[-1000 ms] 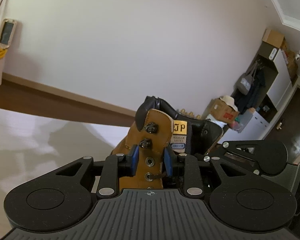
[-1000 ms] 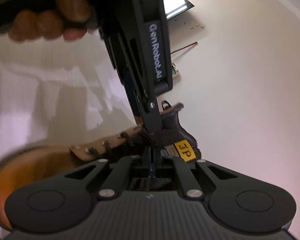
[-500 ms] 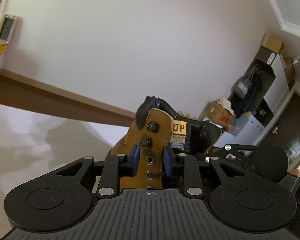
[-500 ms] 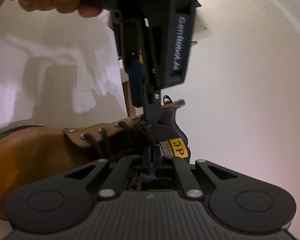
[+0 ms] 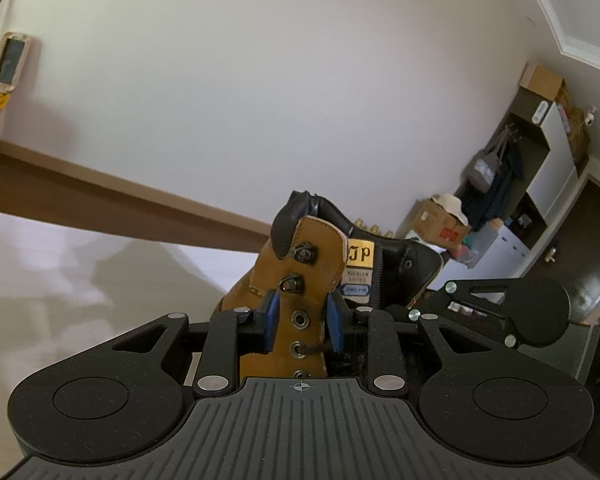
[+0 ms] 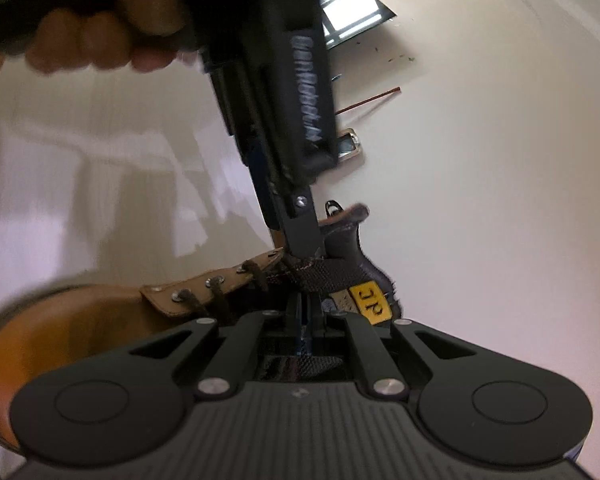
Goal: Lace up shoes with both hands
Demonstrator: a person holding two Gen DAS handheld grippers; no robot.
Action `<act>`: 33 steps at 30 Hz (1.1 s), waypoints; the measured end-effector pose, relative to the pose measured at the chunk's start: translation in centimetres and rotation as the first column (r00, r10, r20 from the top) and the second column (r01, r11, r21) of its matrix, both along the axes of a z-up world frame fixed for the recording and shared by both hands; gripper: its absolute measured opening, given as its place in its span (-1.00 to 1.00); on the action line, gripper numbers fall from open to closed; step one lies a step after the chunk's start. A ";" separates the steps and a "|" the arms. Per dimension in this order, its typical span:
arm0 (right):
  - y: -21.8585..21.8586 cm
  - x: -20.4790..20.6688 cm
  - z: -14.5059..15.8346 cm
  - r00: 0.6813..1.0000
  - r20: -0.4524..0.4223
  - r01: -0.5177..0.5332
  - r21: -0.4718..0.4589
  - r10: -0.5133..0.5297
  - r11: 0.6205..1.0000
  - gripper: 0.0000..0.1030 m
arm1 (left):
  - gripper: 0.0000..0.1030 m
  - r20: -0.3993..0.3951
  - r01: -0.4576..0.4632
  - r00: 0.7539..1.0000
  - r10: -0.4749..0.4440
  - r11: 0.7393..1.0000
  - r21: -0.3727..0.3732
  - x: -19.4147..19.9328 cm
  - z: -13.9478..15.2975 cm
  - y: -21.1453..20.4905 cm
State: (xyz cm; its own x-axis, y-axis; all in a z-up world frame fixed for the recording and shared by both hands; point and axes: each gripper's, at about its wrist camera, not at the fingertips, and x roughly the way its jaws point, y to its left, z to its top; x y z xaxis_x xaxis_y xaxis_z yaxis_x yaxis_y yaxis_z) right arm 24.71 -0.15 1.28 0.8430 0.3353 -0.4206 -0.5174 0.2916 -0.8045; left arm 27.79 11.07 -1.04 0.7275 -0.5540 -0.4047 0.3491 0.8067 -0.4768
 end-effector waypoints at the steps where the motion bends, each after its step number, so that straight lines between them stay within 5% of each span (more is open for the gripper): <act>1: -0.1 0.2 0.0 1.000 -0.007 -0.003 0.007 0.003 1.000 -0.93 | -0.46 0.000 0.000 1.000 0.000 1.000 0.001 0.0 0.0 0.0; 16: 1.3 1.1 -1.3 0.996 -0.010 -0.093 -0.074 0.093 0.993 -0.93 | -0.28 0.013 0.047 0.999 -0.047 0.999 0.000 -0.8 0.0 0.6; 25: -0.6 0.3 -0.3 0.995 0.004 -0.100 -0.072 0.101 0.992 -0.93 | -0.28 0.109 0.128 0.983 -0.151 0.973 0.192 -2.0 0.4 2.7; 31: -0.9 -1.2 -0.8 0.995 0.015 -0.102 -0.073 0.103 0.992 -0.92 | -0.29 0.132 0.209 0.963 -0.237 0.959 0.193 -0.3 0.0 1.3; 33: -1.0 -1.3 -0.9 0.994 0.018 -0.102 -0.072 0.103 0.992 -0.92 | -0.44 0.132 0.220 0.960 -0.246 0.958 0.183 0.1 -0.3 1.0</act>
